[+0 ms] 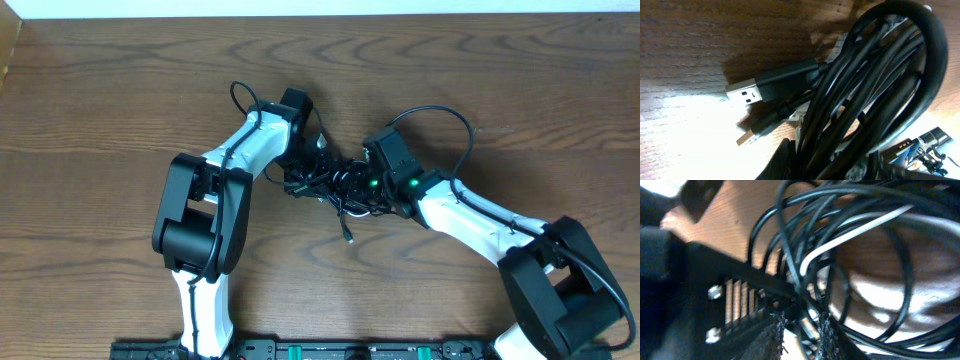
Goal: Untangle cables
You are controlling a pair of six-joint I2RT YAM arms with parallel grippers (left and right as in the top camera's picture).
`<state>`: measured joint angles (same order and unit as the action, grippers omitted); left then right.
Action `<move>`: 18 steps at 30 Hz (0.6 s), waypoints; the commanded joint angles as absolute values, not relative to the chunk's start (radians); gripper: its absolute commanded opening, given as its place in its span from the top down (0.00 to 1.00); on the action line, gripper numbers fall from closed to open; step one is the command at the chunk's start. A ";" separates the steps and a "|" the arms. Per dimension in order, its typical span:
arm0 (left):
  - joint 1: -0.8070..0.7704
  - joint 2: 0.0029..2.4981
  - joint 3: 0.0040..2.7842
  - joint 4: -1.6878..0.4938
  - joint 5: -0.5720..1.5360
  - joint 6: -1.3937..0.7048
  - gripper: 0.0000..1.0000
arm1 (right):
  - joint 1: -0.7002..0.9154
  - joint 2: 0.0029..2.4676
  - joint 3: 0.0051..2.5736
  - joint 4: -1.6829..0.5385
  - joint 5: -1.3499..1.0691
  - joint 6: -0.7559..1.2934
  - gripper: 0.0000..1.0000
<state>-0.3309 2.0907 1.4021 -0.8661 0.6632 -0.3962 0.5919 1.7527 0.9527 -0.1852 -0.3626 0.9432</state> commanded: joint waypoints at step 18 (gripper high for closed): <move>-0.333 2.098 1.421 -0.876 0.662 -0.401 0.92 | 0.476 1.781 0.965 -0.056 -0.312 0.946 0.99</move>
